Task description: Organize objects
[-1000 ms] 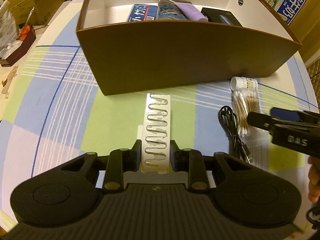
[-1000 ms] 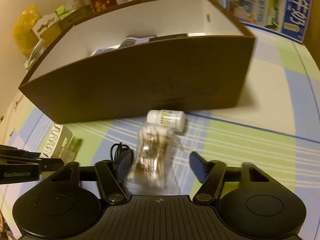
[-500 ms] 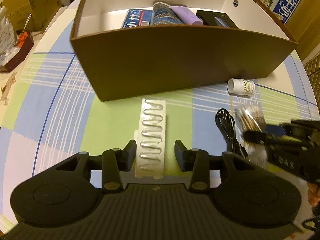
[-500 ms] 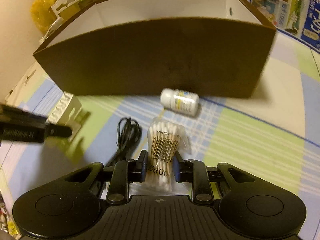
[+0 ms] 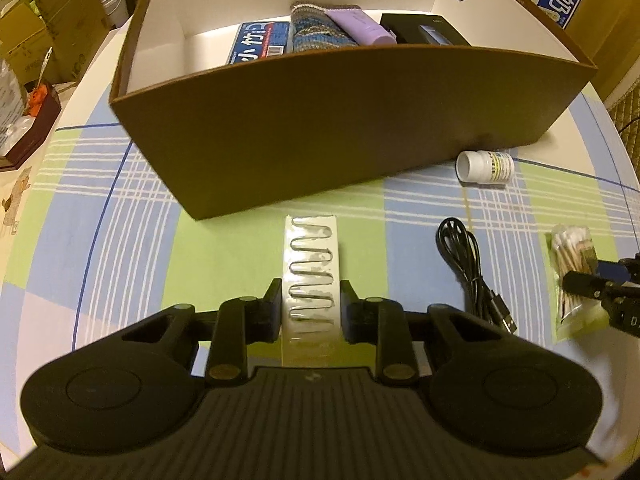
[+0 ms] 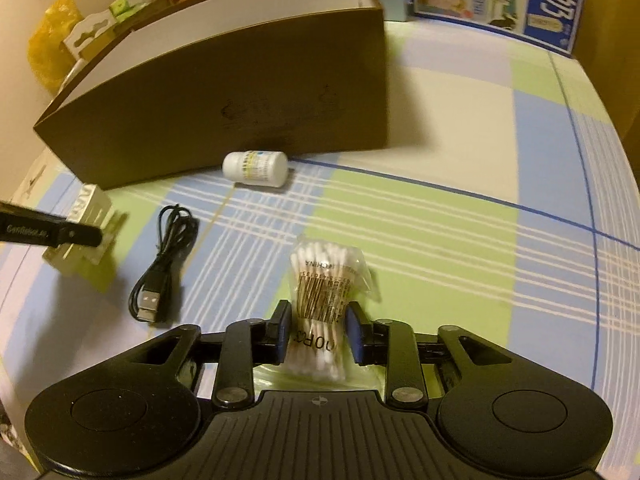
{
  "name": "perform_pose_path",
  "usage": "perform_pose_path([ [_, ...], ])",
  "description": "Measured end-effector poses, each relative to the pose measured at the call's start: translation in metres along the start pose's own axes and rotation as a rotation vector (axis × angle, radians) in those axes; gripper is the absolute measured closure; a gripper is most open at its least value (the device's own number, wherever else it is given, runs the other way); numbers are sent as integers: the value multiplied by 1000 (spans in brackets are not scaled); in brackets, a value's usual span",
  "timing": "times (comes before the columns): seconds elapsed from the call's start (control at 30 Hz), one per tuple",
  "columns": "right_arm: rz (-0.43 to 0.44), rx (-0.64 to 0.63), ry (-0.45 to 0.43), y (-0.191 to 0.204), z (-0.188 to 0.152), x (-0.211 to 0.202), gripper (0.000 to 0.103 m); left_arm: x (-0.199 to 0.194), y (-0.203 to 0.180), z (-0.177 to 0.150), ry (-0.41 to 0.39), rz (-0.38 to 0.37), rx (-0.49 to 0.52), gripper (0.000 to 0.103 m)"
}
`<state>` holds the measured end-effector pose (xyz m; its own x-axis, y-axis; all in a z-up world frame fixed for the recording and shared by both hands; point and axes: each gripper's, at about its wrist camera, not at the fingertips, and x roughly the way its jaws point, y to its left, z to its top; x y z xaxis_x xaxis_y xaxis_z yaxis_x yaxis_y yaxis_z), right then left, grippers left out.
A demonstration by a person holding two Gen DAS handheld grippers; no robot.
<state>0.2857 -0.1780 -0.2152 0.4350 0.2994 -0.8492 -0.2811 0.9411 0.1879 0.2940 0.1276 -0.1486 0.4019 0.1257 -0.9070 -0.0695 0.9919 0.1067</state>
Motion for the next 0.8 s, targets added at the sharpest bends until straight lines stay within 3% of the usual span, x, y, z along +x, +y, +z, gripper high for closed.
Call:
perform_pose_path([
  [0.03,0,4,-3,0,-1,-1,72,-1,0,-2,1,3,-3,80],
  [0.1,-21,4,-9,-1,0,-1,57,-3,-1,-5,10,6,-15,80],
  [0.13,-29,0,-8,0,0,0,54,-4,-1,-8,16,3,-20,80],
  [0.3,-72,-52,-9,10,-1,1,54,-12,-3,-23,29,-1,-32,80],
  [0.33,-80,-57,-9,11,0,1,54,-13,-3,-24,30,-1,-36,80],
  [0.4,-108,-80,-13,16,0,3,69,-16,-2,-28,32,1,-42,80],
  [0.47,-109,-104,-14,21,1,6,77,-18,-1,-30,32,3,-42,80],
  [0.8,-110,-143,1,30,-3,3,81,-23,-2,-34,33,9,-50,80],
])
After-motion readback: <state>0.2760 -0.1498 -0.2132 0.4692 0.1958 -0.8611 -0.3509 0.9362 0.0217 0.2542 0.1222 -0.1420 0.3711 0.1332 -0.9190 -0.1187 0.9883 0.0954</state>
